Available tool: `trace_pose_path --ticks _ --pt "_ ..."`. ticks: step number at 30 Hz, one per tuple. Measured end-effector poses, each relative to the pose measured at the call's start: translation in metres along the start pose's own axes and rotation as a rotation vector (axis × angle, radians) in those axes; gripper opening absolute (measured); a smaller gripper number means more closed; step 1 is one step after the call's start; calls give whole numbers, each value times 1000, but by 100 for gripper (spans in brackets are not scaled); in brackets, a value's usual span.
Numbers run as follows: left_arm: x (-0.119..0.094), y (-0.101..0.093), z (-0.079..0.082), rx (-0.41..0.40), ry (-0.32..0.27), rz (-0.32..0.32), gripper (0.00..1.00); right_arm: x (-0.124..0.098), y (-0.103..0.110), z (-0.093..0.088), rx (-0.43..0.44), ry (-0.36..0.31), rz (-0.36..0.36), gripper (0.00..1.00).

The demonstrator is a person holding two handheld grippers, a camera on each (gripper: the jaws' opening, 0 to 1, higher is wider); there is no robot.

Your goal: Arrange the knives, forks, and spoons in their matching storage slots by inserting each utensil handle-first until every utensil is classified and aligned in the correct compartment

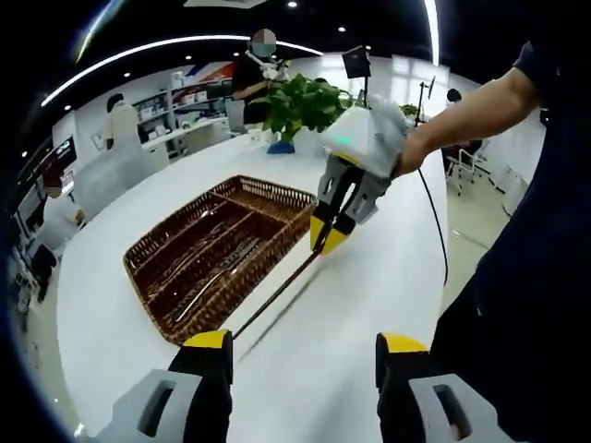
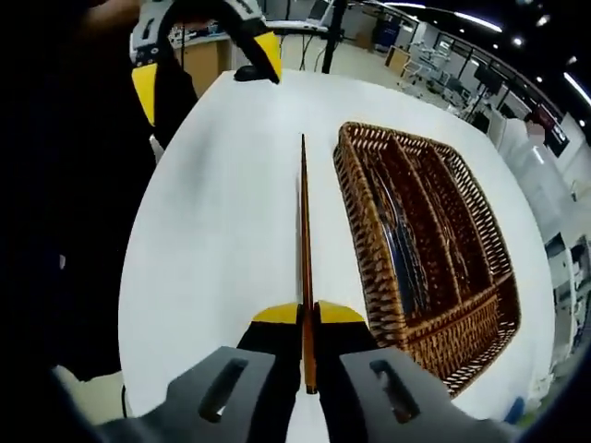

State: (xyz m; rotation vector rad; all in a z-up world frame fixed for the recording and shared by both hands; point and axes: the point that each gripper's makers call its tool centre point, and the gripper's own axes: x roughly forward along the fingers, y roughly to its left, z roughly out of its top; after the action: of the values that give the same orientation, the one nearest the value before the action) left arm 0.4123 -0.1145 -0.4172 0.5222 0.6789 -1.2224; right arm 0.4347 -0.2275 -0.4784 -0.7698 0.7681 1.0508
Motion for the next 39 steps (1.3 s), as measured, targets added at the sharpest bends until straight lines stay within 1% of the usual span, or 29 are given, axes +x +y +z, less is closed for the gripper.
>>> trace_pose_path --ticks 1,3,4,6,8,11,13,14,16,17,19,21,22,25,27,28,29,32,33,35,37,39 --pt "2 0 1 6 5 -5 64 -2 3 4 -11 -4 0 2" --pt "6 -2 3 28 26 -25 63 -7 7 10 -68 2 -6 2" --pt "8 -4 5 43 36 -37 63 -9 12 13 -74 0 3 2" --pt "11 -6 7 69 54 -55 62 -12 16 17 -90 0 5 2" --pt "15 -9 6 80 80 -78 60 -17 22 23 -119 1 4 2" --pt "19 -14 5 98 123 -113 55 -21 27 28 -174 14 3 2" --pt "23 -18 5 102 141 -139 50 -23 31 32 -201 11 5 2" --pt "24 -21 5 99 148 -161 47 -25 32 35 -223 9 0 2" --pt "29 -25 7 84 152 -186 42 -27 33 39 -267 13 -5 2" --pt "31 -30 8 78 156 -217 39 -28 34 40 -277 14 -5 2" --pt "33 -33 10 61 162 -243 34 -30 39 45 -302 -11 14 2" --pt "33 -39 11 48 173 -289 27 -32 42 49 -310 -26 24 2" --pt "32 -42 10 46 186 -317 25 -34 45 51 -335 -32 34 2" --pt "33 -44 13 27 186 -364 21 -36 51 55 -360 -52 57 2" --pt "29 -52 12 -22 210 -432 17 -37 53 57 -390 -52 53 2" --pt "28 -53 12 -31 213 -448 16 -38 53 58 -405 -54 48 2" --pt "27 -56 9 -49 232 -477 15 -39 54 59 -409 -58 52 2" --pt "27 -54 8 -58 247 -489 11 -39 57 60 -436 -65 57 2" --pt "25 -55 6 -85 267 -504 10 -41 58 62 -443 -70 54 2" --pt "25 -55 4 -98 285 -514 9 -42 57 63 -453 -75 47 2" --pt "26 -55 -1 -92 307 -519 7 -44 55 66 -485 -75 29 2" --pt "25 -56 -2 -86 313 -521 6 -44 55 65 -495 -72 31 2"
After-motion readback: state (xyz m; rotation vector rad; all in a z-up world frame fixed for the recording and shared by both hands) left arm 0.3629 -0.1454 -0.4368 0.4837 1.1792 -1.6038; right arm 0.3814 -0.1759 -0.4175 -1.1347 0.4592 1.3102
